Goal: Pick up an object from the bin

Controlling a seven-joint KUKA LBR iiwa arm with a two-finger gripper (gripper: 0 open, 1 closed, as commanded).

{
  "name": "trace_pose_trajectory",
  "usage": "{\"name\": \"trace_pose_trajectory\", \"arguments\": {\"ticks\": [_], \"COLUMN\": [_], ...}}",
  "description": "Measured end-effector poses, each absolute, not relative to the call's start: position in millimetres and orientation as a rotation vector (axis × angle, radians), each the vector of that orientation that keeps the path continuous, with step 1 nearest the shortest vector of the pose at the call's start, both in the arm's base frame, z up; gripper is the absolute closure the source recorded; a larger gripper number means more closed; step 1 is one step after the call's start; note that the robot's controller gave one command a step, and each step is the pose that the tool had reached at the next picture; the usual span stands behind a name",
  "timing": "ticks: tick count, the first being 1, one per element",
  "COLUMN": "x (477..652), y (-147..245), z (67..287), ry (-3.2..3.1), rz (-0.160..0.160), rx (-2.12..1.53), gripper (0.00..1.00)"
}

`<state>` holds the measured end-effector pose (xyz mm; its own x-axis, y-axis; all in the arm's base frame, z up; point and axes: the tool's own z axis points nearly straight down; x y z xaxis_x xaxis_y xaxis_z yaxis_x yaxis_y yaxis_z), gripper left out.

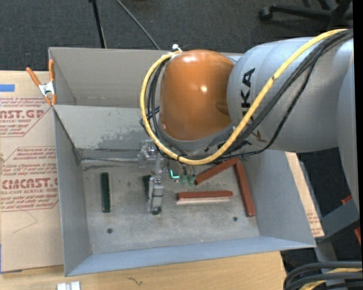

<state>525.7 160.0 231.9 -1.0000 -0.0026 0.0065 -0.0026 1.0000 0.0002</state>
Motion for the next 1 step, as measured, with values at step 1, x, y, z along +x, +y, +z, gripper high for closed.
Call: {"name": "trace_pose_trajectory", "arguments": {"ticks": [1], "x": [554.1], "y": [119.3], "z": [130.1], "ry": [-3.121], "rz": [0.001], "rx": [0.315], "gripper": [0.00]}}
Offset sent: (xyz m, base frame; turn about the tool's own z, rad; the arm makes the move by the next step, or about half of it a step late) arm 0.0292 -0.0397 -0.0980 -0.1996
